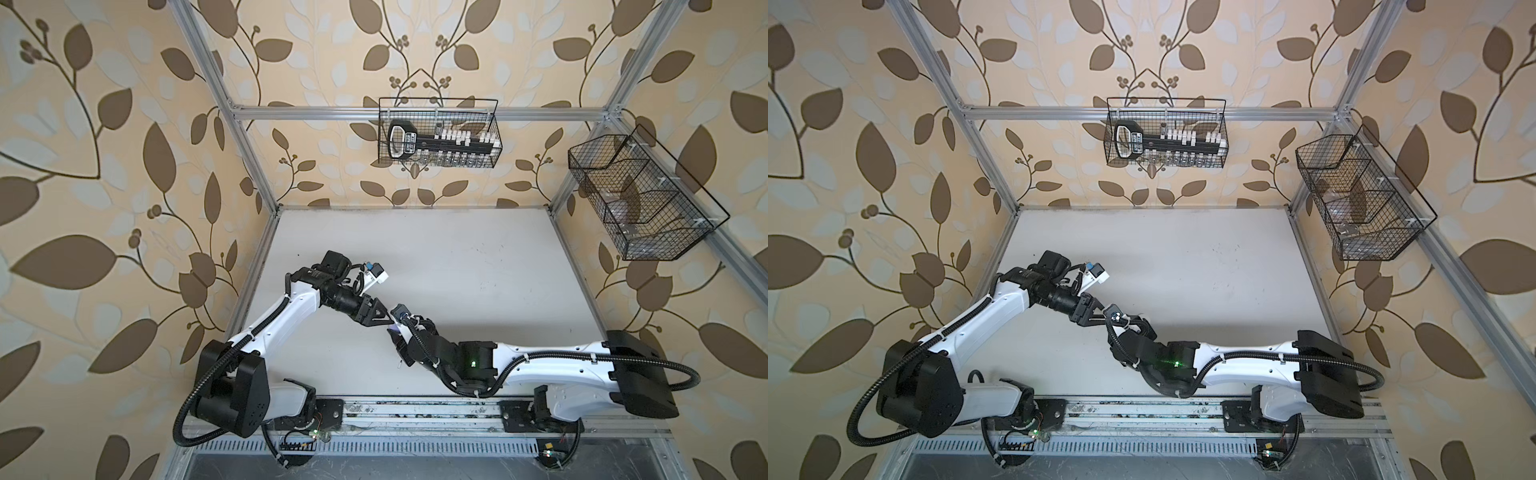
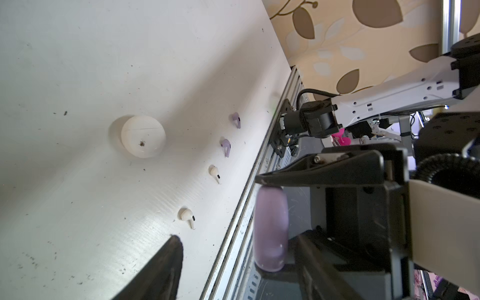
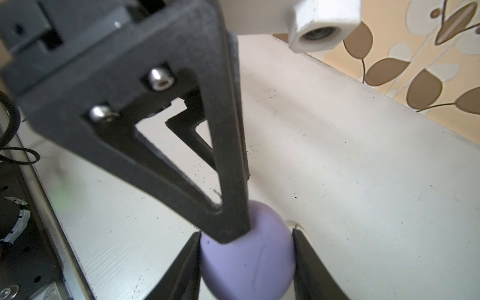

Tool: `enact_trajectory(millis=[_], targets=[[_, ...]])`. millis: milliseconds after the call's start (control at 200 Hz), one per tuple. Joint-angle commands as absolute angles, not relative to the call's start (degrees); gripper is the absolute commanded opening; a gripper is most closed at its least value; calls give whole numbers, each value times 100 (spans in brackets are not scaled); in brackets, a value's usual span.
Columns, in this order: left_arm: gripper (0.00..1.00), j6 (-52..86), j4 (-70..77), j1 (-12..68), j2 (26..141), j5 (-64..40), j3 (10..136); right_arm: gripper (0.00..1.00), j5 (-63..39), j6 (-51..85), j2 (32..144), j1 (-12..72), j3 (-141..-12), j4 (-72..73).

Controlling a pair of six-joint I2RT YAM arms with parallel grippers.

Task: Insert wireless bluetooth earbuds into charging case
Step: Pass the charging case.

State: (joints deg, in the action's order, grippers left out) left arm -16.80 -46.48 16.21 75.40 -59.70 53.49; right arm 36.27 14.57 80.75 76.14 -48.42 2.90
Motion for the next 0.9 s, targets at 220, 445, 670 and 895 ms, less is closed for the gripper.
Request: enact_trajectory(millis=[220,445,670,895], targets=[[69,-2273,-5088,1668,7490,-6607,5399,37,3700,1226,8273,7604,-4920,438],[61,-2417,-5212,1705,7705,-6706,5449,36,3582,1213,8322,7557,-4991,442],[60,-2435,-5208,1740,7768,-6692,5456,36,3516,1186,8301,7582,-5067,413],[54,-2493,-5264,1758,7777,-6719,5475,35,3467,1151,8318,7588,-5097,440]])
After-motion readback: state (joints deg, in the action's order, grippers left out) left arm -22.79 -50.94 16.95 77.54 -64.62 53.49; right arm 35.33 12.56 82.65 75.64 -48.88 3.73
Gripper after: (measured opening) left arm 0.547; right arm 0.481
